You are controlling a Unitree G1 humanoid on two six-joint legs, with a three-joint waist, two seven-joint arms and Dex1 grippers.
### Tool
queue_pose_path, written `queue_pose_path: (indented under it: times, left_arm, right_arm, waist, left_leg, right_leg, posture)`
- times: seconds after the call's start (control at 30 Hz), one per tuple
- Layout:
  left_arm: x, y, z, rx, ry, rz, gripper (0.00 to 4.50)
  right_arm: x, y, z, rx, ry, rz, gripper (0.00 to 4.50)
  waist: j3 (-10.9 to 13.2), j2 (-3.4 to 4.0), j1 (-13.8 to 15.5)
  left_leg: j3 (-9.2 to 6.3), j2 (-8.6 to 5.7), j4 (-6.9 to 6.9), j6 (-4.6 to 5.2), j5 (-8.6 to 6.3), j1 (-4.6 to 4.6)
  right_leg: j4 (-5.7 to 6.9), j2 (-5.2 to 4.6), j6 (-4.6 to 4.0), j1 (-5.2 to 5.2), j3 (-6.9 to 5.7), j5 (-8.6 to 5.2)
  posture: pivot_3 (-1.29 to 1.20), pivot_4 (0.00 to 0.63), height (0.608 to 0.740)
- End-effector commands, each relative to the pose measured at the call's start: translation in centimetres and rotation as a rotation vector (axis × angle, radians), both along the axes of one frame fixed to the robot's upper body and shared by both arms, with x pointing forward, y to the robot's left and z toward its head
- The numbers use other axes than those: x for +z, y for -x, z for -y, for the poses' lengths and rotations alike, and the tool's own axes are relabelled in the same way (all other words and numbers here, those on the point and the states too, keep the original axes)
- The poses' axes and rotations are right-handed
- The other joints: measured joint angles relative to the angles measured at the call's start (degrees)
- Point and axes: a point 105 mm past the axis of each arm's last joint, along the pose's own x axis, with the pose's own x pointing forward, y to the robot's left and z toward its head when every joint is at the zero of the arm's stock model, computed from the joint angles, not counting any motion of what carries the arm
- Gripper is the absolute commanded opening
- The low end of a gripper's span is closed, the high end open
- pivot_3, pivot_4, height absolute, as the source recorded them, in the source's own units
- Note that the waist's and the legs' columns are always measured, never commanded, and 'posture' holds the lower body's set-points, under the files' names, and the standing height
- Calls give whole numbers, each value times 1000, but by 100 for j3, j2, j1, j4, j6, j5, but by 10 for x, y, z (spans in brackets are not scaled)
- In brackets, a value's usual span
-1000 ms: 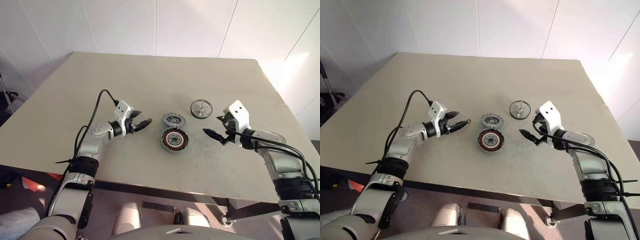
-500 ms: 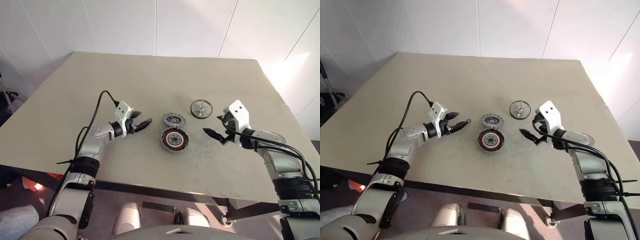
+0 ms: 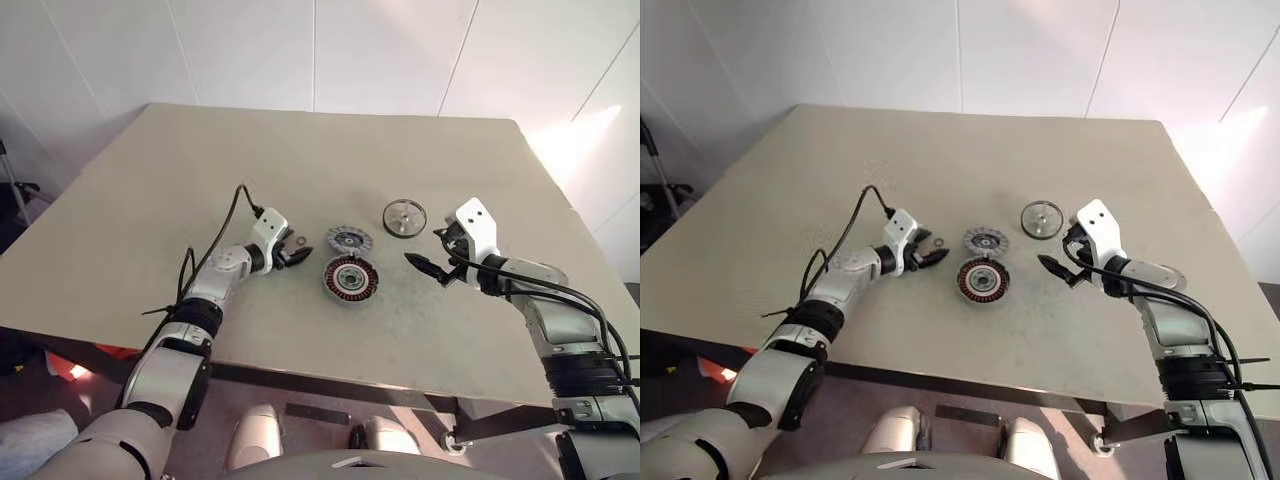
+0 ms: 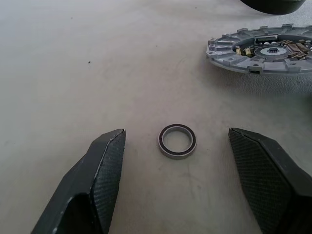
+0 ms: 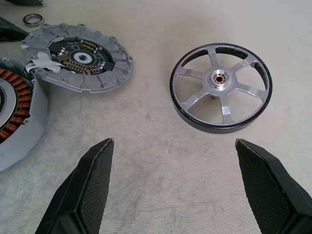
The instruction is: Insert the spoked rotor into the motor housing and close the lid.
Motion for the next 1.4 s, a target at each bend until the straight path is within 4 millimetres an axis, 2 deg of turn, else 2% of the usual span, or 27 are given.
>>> queue_pose_path:
  times: [0.03, 0.13, 0.17, 0.23, 0.43, 0.7, 0.73, 0.83, 0.9, 1.0, 1.13, 1.23, 1.3, 1.4]
  left_arm:
    - [2, -4, 5, -5, -24, 24, 3550]
    - [0, -4, 6, -2, -18, 9, 3550]
    - [-1, -4, 6, -3, -13, 4, 3262]
    - [-4, -2, 7, -6, -5, -10, 2985]
    - [-5, -2, 8, -3, 10, -25, 1041]
    - [-4, -3, 2, 21, 17, -20, 1041]
    - [-4, -4, 1, 23, 19, -19, 799]
    - [0, -5, -2, 34, 25, -4, 722]
    - [6, -7, -3, 44, 52, 10, 722]
    - [27, -8, 0, 28, 157, 39, 722]
    - [71, -4, 16, -63, 370, 62, 722]
    - [90, 5, 29, -155, 431, 55, 722]
    - [97, 15, 47, -254, 428, 34, 722]
    - [95, 30, 72, -388, 372, -12, 722]
  right_arm:
    - [14, -2, -1, 6, -2, 54, 4472]
    - [15, -4, 0, -4, -3, 60, 4472]
    - [16, -4, 0, -6, -5, 62, 4500]
    - [16, -4, 0, -10, -6, 63, 4500]
    - [16, -5, 4, -28, -2, 66, 4500]
    - [16, -9, 2, -34, 0, 72, 4500]
    - [16, -9, 2, -33, 1, 72, 4500]
    - [17, -11, 2, -34, 3, 72, 4500]
    - [16, -12, 1, -33, 3, 72, 4500]
    - [15, -12, 0, -31, 3, 70, 4500]
    - [14, -12, 1, -33, 3, 68, 4500]
    - [13, -11, 1, -38, 3, 69, 4500]
    - [13, -11, 3, -47, 4, 70, 4500]
    - [13, -10, 4, -59, 1, 75, 4500]
  waist:
    - [0, 0, 19]
    - [0, 0, 85]
    - [0, 1, 91]
    - [-1, 1, 106]
    - [0, 0, 104]
    - [0, 1, 108]
    - [0, 1, 107]
    - [0, 0, 106]
    - [0, 0, 101]
    - [1, 0, 98]
    - [0, 0, 110]
    - [1, 0, 120]
    - [1, 0, 114]
    - [1, 0, 119]
  left_leg:
    - [0, -1, 1, 1, 0, 2]
    - [0, -2, 3, 4, 1, 9]
    - [0, -1, 4, 4, 1, 16]
    - [0, -1, 4, 4, 1, 22]
    - [1, 0, 1, -12, -8, 73]
    - [2, -1, -11, -12, -8, 83]
    - [2, -1, -11, -12, -8, 83]
    - [2, -1, -12, -12, -8, 83]
    - [2, -1, -14, -12, -8, 83]
    - [3, 0, -18, -12, -7, 74]
    - [2, 0, -17, 3, 1, 25]
    - [3, -1, -13, 9, 0, -4]
    - [6, 0, -13, 12, -2, -7]
    - [7, -1, -13, 13, -2, -8]
  right_leg:
    - [0, -2, 1, 3, 0, 0]
    - [0, -3, 2, 14, 0, 2]
    - [0, -3, 3, 20, 0, 2]
    - [0, -3, 3, 28, 0, 2]
    - [-6, -3, 7, 79, 0, 0]
    - [-18, -3, 7, 87, 0, -1]
    - [-18, -3, 8, 87, 0, -1]
    - [-20, -3, 8, 87, 0, -1]
    - [-21, -3, 8, 86, 0, -1]
    - [-21, -2, 6, 75, 0, 0]
    - [-22, -3, 2, 31, -3, 2]
    - [-19, -5, 1, 1, -5, 3]
    - [-19, -5, 0, -4, -4, 2]
    - [-19, -5, 1, -6, -4, 2]
  posture:
    - [0, 0, 740]
    - [0, 0, 740]
    - [0, 0, 740]
    - [0, 0, 740]
    - [0, 0, 740]
    - [0, 0, 740]
    - [0, 0, 740]
    - [0, 0, 740]
    - [0, 0, 740]
    - [0, 0, 740]
    - [0, 0, 740]
    - [0, 0, 740]
    - [0, 0, 740]
    - [0, 0, 740]
